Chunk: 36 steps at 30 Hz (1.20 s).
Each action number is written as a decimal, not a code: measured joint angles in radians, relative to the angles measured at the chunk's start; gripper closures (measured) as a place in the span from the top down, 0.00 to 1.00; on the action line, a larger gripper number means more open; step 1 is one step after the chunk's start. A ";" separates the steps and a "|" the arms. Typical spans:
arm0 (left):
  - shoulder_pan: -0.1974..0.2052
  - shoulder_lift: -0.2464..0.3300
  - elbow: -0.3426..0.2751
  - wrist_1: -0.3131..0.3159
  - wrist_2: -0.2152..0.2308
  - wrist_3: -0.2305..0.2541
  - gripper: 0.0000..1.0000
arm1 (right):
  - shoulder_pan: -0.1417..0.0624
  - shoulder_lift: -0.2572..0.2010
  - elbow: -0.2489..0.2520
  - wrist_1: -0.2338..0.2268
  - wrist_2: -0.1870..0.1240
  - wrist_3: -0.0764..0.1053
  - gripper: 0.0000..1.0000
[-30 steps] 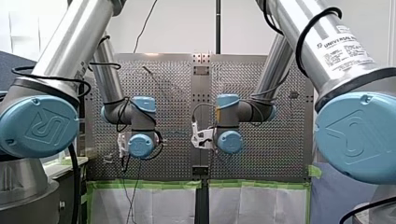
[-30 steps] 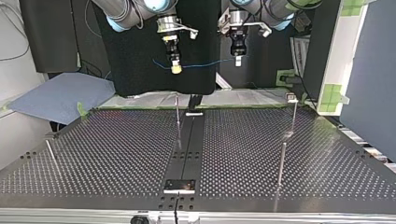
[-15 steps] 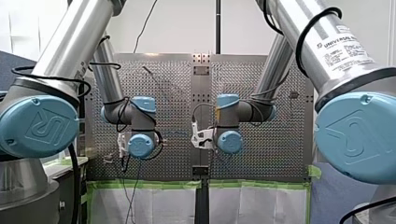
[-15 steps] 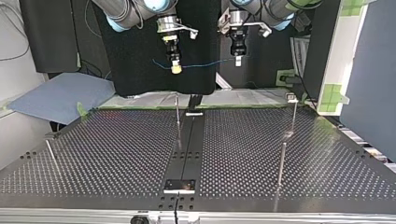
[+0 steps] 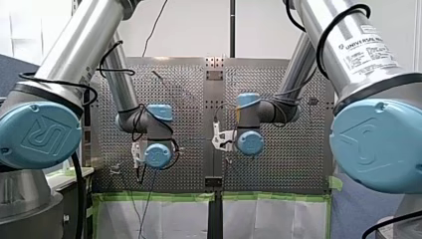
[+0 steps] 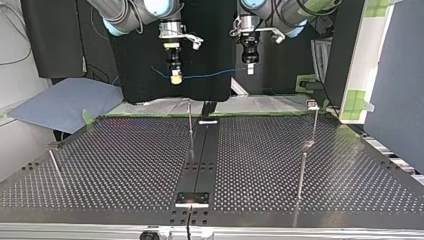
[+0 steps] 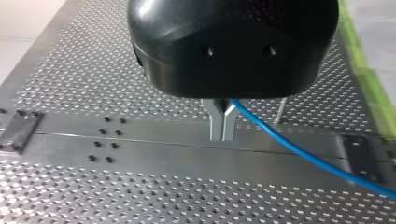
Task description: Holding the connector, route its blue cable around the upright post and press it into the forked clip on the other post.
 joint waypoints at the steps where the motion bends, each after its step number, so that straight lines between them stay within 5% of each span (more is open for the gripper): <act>1: 0.000 0.007 0.009 -0.008 -0.001 -0.001 0.03 | -0.006 -0.008 0.000 0.008 0.001 0.006 0.00; 10: 0.020 0.090 0.046 -0.095 -0.035 -0.007 0.03 | -0.025 -0.090 -0.045 0.090 -0.006 0.019 0.00; 23: 0.053 0.215 0.098 -0.220 -0.112 -0.016 0.05 | -0.019 -0.217 -0.145 0.226 -0.102 -0.005 0.00; 28: 0.066 0.260 0.136 -0.264 -0.138 -0.024 0.05 | -0.016 -0.227 -0.174 0.277 -0.149 -0.018 0.00; 36: 0.087 0.330 0.181 -0.334 -0.168 -0.041 0.05 | -0.015 -0.227 -0.232 0.357 -0.208 -0.011 0.00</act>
